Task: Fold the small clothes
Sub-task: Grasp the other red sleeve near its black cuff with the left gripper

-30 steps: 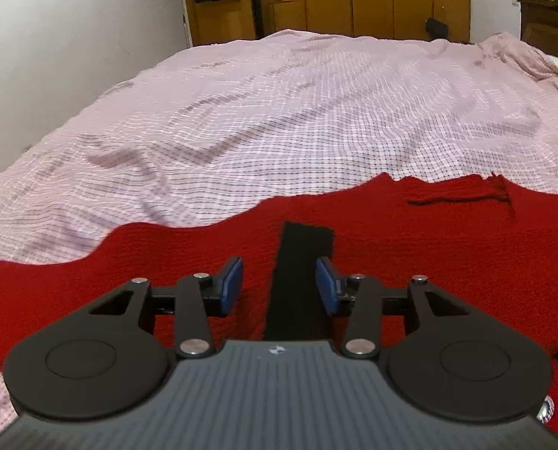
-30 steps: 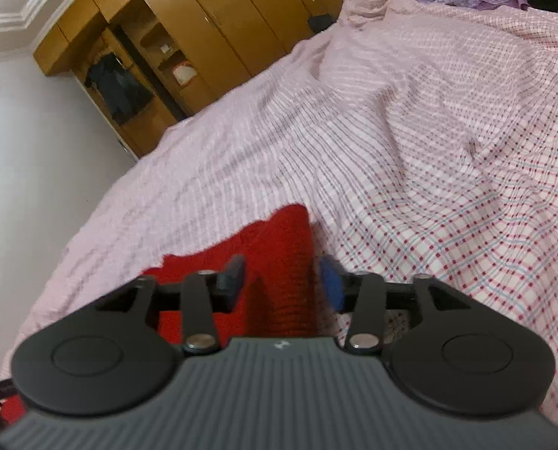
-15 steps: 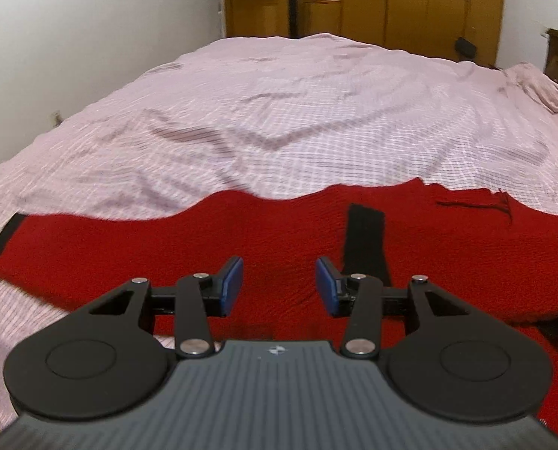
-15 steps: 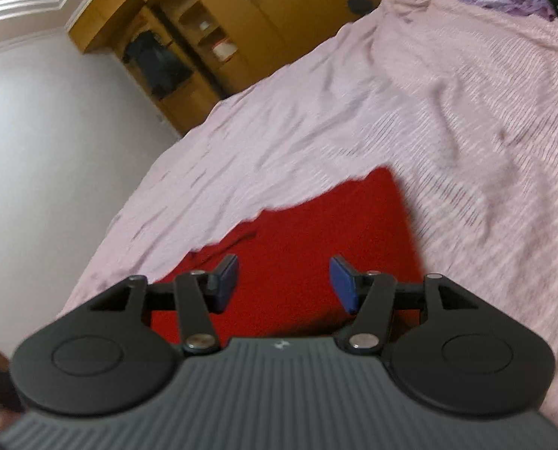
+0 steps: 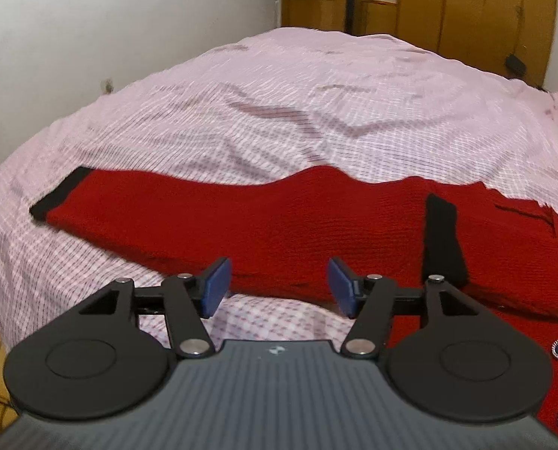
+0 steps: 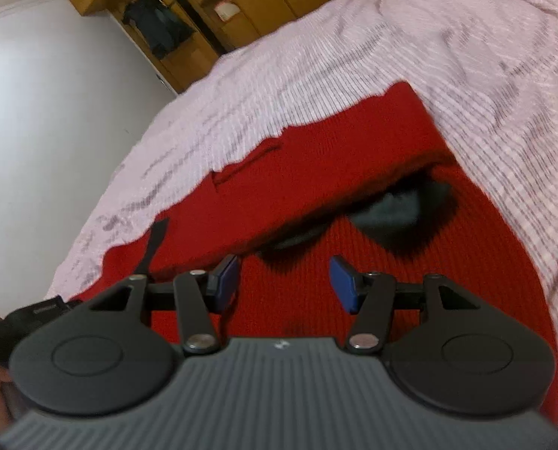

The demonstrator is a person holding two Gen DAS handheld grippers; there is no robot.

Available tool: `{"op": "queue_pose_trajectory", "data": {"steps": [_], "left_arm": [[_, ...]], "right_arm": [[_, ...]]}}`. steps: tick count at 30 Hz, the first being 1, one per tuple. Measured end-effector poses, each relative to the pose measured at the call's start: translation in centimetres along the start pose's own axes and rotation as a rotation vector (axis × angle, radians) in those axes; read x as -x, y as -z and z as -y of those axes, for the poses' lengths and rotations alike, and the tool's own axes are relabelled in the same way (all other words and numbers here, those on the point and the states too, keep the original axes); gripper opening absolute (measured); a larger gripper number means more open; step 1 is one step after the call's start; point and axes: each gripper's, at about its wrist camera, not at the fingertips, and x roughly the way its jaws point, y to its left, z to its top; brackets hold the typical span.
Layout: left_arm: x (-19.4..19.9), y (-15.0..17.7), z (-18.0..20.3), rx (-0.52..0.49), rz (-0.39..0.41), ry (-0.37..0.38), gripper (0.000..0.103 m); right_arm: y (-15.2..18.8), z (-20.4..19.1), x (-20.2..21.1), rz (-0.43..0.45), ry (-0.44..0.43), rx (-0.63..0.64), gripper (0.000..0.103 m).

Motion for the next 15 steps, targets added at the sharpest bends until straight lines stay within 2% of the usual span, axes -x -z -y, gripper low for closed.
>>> {"op": "queue_pose_trajectory", "data": {"steps": [5,9,15], "left_arm": [[-1.6,-0.4,-2.8,0.112,-0.023,-0.013,0.065],[-2.7,-0.7,-4.0,0.147,-0.04,-0.013,0.065],[-3.4,-0.5,-4.3,0.184,-0.038,0.052,0.066]], "right_arm": [[0.7,-0.9,0.2,-0.025,0.022,0.014,0.058],[1.3,-1.5,0.2,-0.034,0.038,0.026,0.058],[2.4,-1.8,-0.6,-0.047,0.089,0.03,0.057]]}}
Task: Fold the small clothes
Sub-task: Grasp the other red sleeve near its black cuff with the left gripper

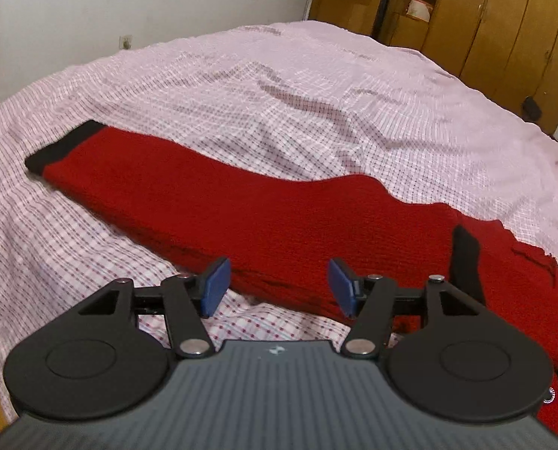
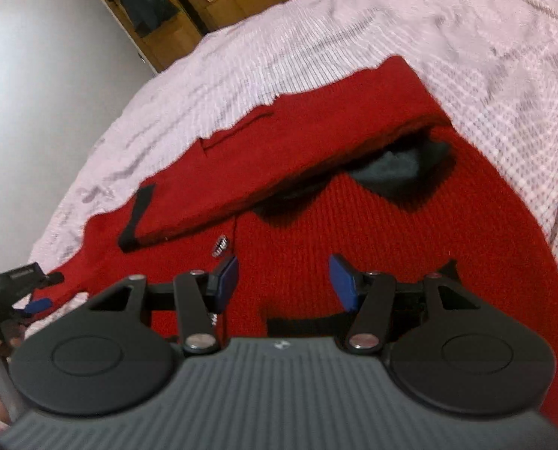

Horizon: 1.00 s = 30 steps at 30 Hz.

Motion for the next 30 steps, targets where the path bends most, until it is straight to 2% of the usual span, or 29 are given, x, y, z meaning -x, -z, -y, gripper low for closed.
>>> {"op": "queue_pose_trajectory", "data": {"steps": [5,10,17,21,23,25,28,30], "left_arm": [[-1.2,0.2,-1.7,0.128,-0.017,-0.033,0.066],[-2.6,0.4,-3.4,0.227,-0.04,0.006,0.065],[-4.9,-0.2,-4.0,0.266,-0.014,0.005,0.066],[-6.3,-1.5,-3.6,0.233,0.01,0.007,0.065],[-6.3,-1.9,-3.3,0.201,0.026,0.026,0.06],[-5.8,-1.8,-2.7,0.15,0.055,0.046,0.042],[-4.2,-1.5,-1.6,0.075,0.112,0.072,0.03],[-3.1,-1.5,-1.1,0.051,0.147,0.091,0.025]], "right_arm": [[0.5,-0.1,-0.2,0.004,0.009,0.028,0.057],[0.5,-0.5,-0.5,0.004,0.024,0.058,0.057],[0.9,-0.8,-0.6,0.005,0.04,0.078,0.057],[0.9,-0.8,-0.6,0.007,0.041,0.081,0.057],[0.9,-0.8,-0.6,0.01,0.037,0.077,0.057],[0.8,-0.7,-0.6,0.013,0.033,0.077,0.057],[0.8,-0.8,-0.8,0.018,0.038,0.084,0.057],[0.8,-1.1,-1.0,0.022,0.044,0.097,0.057]]}}
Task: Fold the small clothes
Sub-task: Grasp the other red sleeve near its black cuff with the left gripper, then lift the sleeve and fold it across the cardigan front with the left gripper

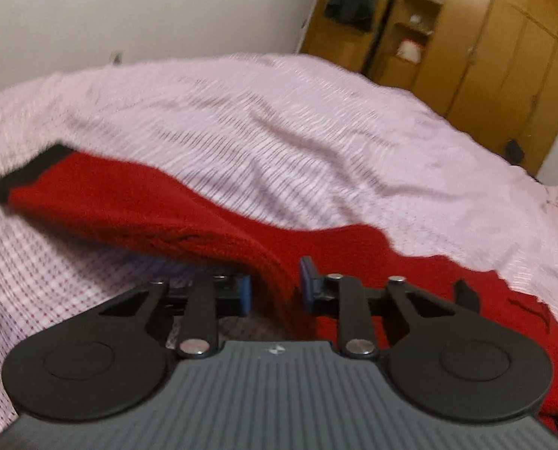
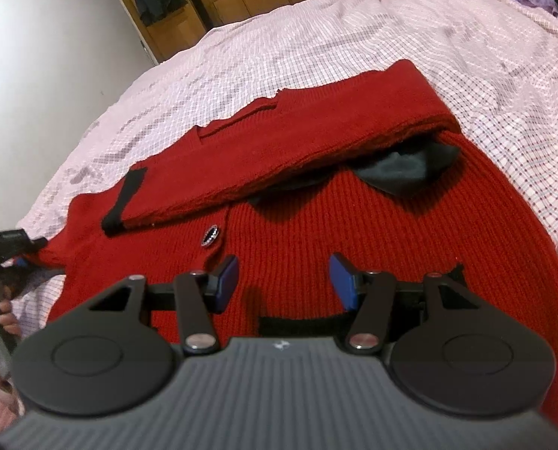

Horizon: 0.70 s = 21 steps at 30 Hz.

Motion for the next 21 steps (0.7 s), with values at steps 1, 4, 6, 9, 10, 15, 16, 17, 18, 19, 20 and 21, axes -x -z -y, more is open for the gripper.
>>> {"op": "queue_pose_trajectory", "data": {"steps": [1,4,6,9,10,15,16,17,18,19,20,21], "left_arm": [[0.6,-0.1,0.4,-0.013,0.02,0.005,0.023],[2.8,-0.4,2.0,-0.074,0.1,0.033,0.019],[4.1,-0.7,3.1,-0.103,0.133,0.063,0.018],[5.7,-0.9,4.8,-0.127,0.163,0.126,0.016],[6.0,-1.0,5.3,-0.131,0.169,0.148,0.015],[7.4,-1.0,7.7,-0.152,0.182,0.231,0.013],[7.6,-0.9,8.2,-0.156,0.184,0.242,0.013],[7.8,-0.8,8.7,-0.164,0.187,0.251,0.013],[8.0,-0.7,9.2,-0.175,0.191,0.258,0.013],[8.2,-0.5,9.8,-0.186,0.193,0.265,0.013],[8.5,-0.3,10.4,-0.196,0.193,0.278,0.013],[8.7,-0.2,10.8,-0.203,0.193,0.292,0.013]], "right_arm": [[0.0,-0.1,0.0,0.003,0.001,0.005,0.057],[0.0,0.0,0.1,0.01,-0.004,0.006,0.057],[-0.1,0.1,0.3,0.014,-0.008,0.001,0.057],[-0.2,0.1,0.5,0.024,-0.015,-0.004,0.057],[-0.3,0.1,0.6,0.03,-0.016,-0.003,0.057],[-0.6,0.4,1.1,0.052,-0.018,-0.004,0.057],[-0.7,0.6,1.2,0.057,-0.016,-0.007,0.057],[-0.8,0.7,1.2,0.061,-0.012,-0.011,0.057],[-0.8,0.9,1.3,0.063,-0.009,-0.013,0.057],[-0.9,1.1,1.3,0.065,-0.005,-0.018,0.057],[-1.0,1.3,1.3,0.068,-0.001,-0.022,0.057],[-1.0,1.5,1.3,0.07,0.003,-0.029,0.057]]}}
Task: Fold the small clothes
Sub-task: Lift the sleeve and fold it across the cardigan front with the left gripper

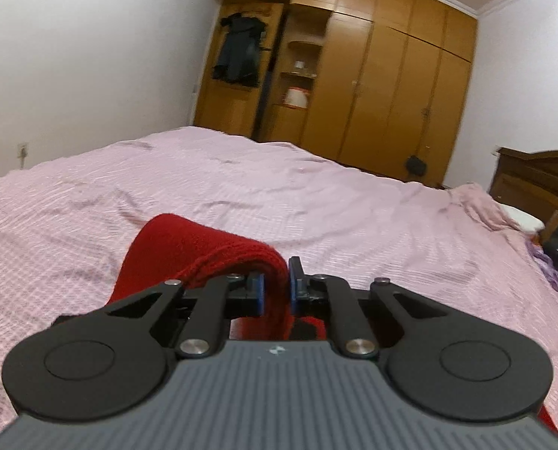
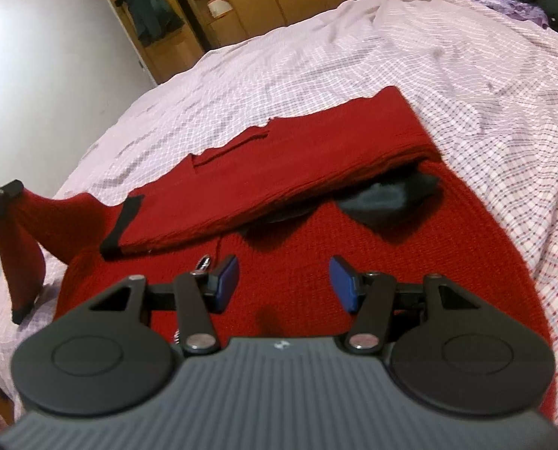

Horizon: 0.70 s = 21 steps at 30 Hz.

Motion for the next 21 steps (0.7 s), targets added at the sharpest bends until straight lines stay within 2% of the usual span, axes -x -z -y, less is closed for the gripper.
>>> {"op": "queue_pose_trajectory", "data": {"steps": [12,16,21], "left_arm": [[-0.2,1.0,9.1,-0.113,-0.009,0.149,0.013],[-2.0,2.4,11.4,-0.176,-0.063,0.164,0.013],[-5.0,6.0,14.0,-0.246,-0.17,0.17,0.013]], "right_arm": [[-0.7,1.9,0.8,0.045,0.01,-0.03,0.057],[-0.8,2.7,0.9,0.048,0.012,-0.051,0.057],[-0.9,3.7,1.0,0.053,0.014,-0.073,0.057]]}}
